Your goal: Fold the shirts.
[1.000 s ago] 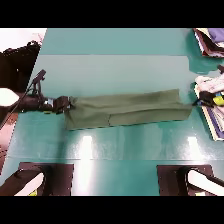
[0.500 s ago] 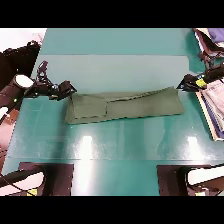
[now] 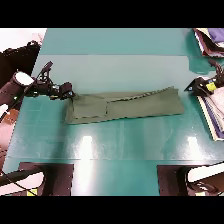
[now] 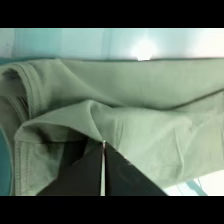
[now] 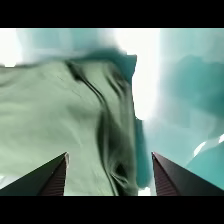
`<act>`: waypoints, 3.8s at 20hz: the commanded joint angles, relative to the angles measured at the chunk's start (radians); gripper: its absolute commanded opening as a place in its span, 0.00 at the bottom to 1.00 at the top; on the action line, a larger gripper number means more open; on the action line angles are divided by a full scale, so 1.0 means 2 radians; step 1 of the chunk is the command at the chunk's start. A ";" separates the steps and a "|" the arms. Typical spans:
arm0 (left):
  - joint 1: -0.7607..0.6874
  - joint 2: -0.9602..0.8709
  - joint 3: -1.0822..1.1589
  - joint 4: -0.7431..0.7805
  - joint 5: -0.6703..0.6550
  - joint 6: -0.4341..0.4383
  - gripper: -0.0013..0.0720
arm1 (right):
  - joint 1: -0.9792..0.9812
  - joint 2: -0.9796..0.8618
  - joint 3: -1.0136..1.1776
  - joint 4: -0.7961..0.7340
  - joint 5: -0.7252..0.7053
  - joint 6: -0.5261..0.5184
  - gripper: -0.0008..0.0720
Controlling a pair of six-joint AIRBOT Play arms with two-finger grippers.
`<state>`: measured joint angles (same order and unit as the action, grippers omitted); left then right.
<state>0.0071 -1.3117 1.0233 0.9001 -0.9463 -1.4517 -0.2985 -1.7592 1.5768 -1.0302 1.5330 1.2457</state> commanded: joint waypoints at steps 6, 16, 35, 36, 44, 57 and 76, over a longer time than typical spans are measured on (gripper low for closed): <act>-0.001 0.000 0.001 -0.019 -0.021 0.010 0.05 | -0.012 -0.043 -0.094 0.088 -0.010 -0.044 0.83; -0.135 -0.047 0.084 -0.044 0.047 0.010 0.05 | 0.028 -0.002 -0.094 0.091 -0.014 -0.089 0.03; -0.087 -0.165 0.335 0.202 -0.241 -0.042 0.05 | 0.087 0.146 -0.034 0.095 0.007 -0.032 0.03; -0.080 -0.164 0.335 0.207 -0.259 -0.041 0.05 | 0.086 0.146 -0.040 0.096 0.008 -0.032 0.03; -0.077 -0.163 0.348 0.276 -0.250 -0.047 0.74 | 0.086 0.146 -0.048 0.095 0.008 -0.032 0.03; -0.310 -0.260 0.329 0.045 0.005 -0.033 0.07 | 0.106 0.146 -0.008 0.149 0.004 -0.020 0.03; -0.235 -0.244 0.351 0.051 -0.041 -0.033 0.05 | 0.354 0.103 0.149 0.153 -0.035 0.009 0.03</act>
<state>-0.5343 -1.8744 1.7153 0.9264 -1.0027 -1.5177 0.3107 -1.5188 1.8709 -0.7311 1.5028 1.2800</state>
